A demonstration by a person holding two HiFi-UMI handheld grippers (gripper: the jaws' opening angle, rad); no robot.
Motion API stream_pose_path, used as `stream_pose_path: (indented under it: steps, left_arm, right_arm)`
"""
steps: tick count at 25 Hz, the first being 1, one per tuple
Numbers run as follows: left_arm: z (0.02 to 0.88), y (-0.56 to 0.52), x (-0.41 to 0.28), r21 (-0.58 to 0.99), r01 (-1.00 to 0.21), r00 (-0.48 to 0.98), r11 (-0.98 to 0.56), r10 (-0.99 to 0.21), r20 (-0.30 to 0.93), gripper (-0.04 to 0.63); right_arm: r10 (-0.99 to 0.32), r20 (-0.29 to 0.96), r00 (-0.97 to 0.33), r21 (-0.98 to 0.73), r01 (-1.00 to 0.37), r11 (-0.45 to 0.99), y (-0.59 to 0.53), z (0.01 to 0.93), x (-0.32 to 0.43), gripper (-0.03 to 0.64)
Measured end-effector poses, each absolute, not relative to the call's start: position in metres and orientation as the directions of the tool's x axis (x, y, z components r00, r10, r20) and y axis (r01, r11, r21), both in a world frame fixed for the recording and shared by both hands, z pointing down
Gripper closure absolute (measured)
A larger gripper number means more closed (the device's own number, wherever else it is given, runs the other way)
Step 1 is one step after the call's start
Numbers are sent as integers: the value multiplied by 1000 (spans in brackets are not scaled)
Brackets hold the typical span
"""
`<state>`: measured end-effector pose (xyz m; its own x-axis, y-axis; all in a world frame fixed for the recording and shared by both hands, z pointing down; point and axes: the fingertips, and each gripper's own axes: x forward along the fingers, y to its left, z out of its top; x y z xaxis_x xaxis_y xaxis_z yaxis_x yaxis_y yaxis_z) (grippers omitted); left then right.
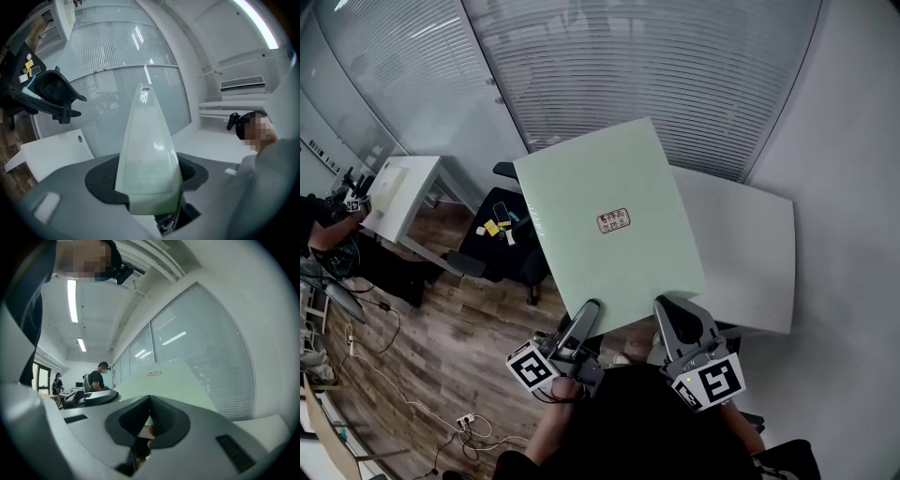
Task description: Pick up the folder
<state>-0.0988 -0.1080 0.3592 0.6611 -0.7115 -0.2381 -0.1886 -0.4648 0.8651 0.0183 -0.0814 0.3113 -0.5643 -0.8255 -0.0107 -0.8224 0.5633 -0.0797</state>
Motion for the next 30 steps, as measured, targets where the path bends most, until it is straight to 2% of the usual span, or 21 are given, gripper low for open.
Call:
stream_pose_path:
  steps: [30]
  left_arm:
    - [375,-105,-99,898,-175,644,-404,-737,-205,318]
  right_arm:
    - [-815,47,-578,-92,-815,572,-86,316,9,616]
